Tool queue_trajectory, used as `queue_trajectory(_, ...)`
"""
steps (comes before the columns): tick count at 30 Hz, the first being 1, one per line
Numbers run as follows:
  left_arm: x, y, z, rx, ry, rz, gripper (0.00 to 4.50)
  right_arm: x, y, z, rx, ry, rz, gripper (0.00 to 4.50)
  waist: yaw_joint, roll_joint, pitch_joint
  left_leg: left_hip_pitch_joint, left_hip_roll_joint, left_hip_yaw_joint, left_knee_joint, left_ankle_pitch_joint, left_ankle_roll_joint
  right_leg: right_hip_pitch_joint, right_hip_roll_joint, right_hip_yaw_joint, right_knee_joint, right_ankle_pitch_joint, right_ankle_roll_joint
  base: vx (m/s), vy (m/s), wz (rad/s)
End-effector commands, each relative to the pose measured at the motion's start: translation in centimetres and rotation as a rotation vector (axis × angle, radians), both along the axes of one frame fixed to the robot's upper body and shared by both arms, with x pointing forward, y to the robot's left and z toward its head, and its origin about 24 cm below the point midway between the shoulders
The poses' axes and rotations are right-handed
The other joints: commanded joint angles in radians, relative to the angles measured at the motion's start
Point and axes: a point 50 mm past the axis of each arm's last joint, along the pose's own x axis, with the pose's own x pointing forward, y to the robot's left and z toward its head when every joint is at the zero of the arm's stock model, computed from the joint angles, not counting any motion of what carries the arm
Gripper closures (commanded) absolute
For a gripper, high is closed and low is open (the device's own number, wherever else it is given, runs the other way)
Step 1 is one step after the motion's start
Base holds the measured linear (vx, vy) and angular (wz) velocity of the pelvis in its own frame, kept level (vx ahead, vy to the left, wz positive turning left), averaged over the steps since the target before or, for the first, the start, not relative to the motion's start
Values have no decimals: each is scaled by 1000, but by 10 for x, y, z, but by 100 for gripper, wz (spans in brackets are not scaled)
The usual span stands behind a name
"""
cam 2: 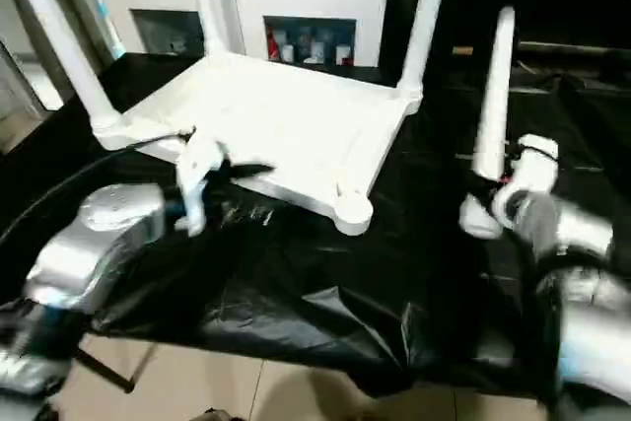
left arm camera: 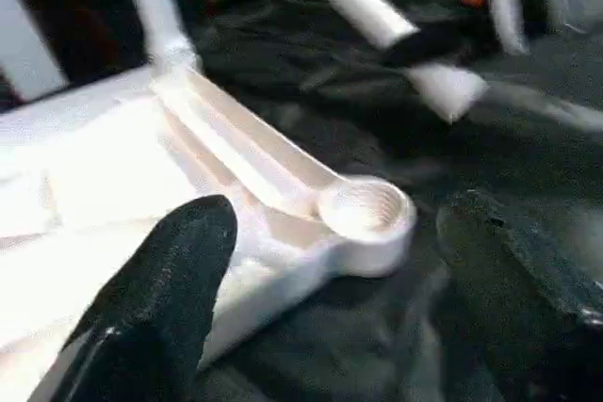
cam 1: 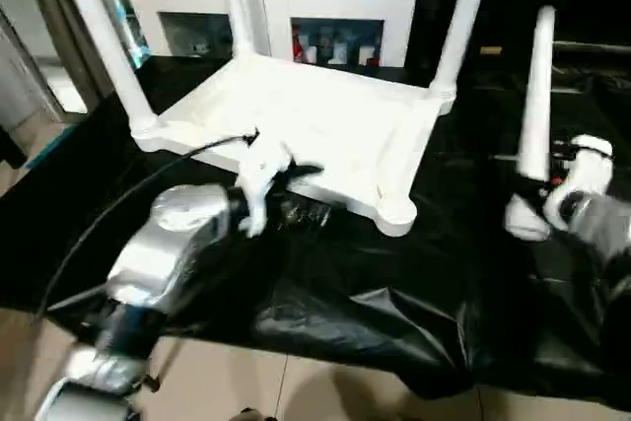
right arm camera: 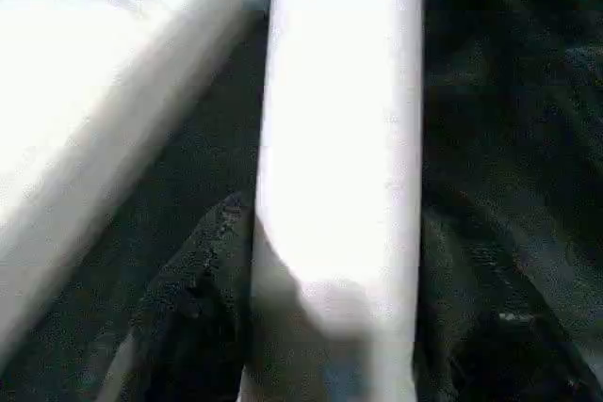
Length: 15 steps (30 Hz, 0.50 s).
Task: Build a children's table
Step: Pick table leg
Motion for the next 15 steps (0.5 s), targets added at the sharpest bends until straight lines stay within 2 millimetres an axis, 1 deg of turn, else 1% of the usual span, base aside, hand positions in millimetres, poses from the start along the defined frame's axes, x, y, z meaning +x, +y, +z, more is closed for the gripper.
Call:
queue_trajectory(1, 12, 4, 8, -40, 19, 90, 35, -4, 25, 40, 126, -305, 215, 253, 13, -20, -83, 21, 24, -10, -63, -235, 74, 49, -57, 36, -96, -389, -112, 0, 0, 0)
queue_trajectory(2, 13, 1, 10, -62, 26, 86, 14, -10, 31, 45, 175, -346, 274, 257, 9, -25, -77, 12, 22, -8, -67, -217, 94, 54, -51, 35, -100, -369, -111, 0, 0, 0)
queue_trajectory(3, 13, -2, 13, -93, 36, 70, 14, -17, 38, 47, 227, -371, 333, 257, 16, -23, -80, 2, 24, -15, -69, -170, 109, 65, -55, 34, -91, -334, -119, 0, 0, 0)
queue_trajectory(4, 12, -6, 16, -125, 48, 57, 14, -24, 44, 48, 270, -387, 390, 257, 18, -22, -84, 2, 27, -16, -65, -150, 114, 57, -59, 34, -88, -325, -139, 0, 0, 0)
queue_trajectory(5, 12, -6, 16, -125, 48, 57, 0, -24, 44, 48, 270, -387, 390, 258, 18, -22, -84, 2, 27, -16, -65, -150, 114, 57, -59, 34, -88, -325, -139, 0, 0, 0)
queue_trajectory(6, 12, -10, 19, -154, 62, 49, 0, -31, 50, 48, 302, -397, 441, 258, 21, -18, -85, 4, 29, -15, -64, -131, 112, 53, -59, 35, -87, -314, -165, 0, 0, 0)
queue_trajectory(7, 12, -13, 21, -177, 68, 43, 0, -36, 55, 48, 321, -405, 477, 258, 26, -15, -84, 10, 29, -12, -64, -140, 109, 50, -58, 37, -93, -323, -163, 0, 0, 0)
queue_trajectory(8, 14, -17, 24, -207, 78, 48, 0, -46, 66, 48, 347, -417, 540, 259, 28, -17, -84, 12, 29, -11, -64, -146, 108, 49, -60, 38, -93, -327, -165, 0, 0, 0)
queue_trajectory(9, 14, -17, 24, -207, 78, 48, 0, -46, 66, 48, 348, -418, 543, 259, 31, -16, -84, 10, 30, -14, -67, -145, 107, 52, -61, 38, -94, -327, -160, 0, 0, 0)
queue_trajectory(10, 14, -18, 25, -215, 82, 54, 0, -49, 70, 48, 359, -421, 568, 259, 32, -15, -84, 11, 31, -16, -70, -147, 101, 50, -62, 38, -97, -334, -156, 0, 0, 0)
queue_trajectory(11, 16, -24, 25, -249, 112, 73, 0, -57, 89, 46, 378, -407, 641, 259, 32, -19, -83, 11, 31, -16, -70, -149, 97, 50, -62, 38, -96, -335, -156, 0, 0, 0)
queue_trajectory(12, 16, -24, 25, -249, 112, 73, 0, -57, 89, 46, 378, -407, 641, 259, 37, -17, -82, 11, 31, -16, -70, -157, 90, 49, -64, 39, -98, -343, -151, 0, 0, 0)
queue_trajectory(13, 17, -26, 26, -264, 128, 79, 0, -59, 95, 45, 379, -399, 665, 259, 37, -18, -81, 11, 31, -17, -72, -161, 88, 48, -64, 39, -100, -352, -150, 0, 0, 0)
queue_trajectory(14, 19, -30, 27, -298, 149, 83, 0, -66, 106, 44, 401, -378, 701, 259, 37, -20, -79, 10, 30, -16, -74, -170, 81, 48, -64, 39, -102, -375, -138, 0, 0, 0)
queue_trajectory(15, 19, -33, 29, -324, 157, 73, 0, -68, 111, 43, 408, -366, 726, 259, 38, -34, -78, 11, 29, -15, -75, -173, 77, 47, -64, 40, -107, -394, -126, 0, 0, 0)
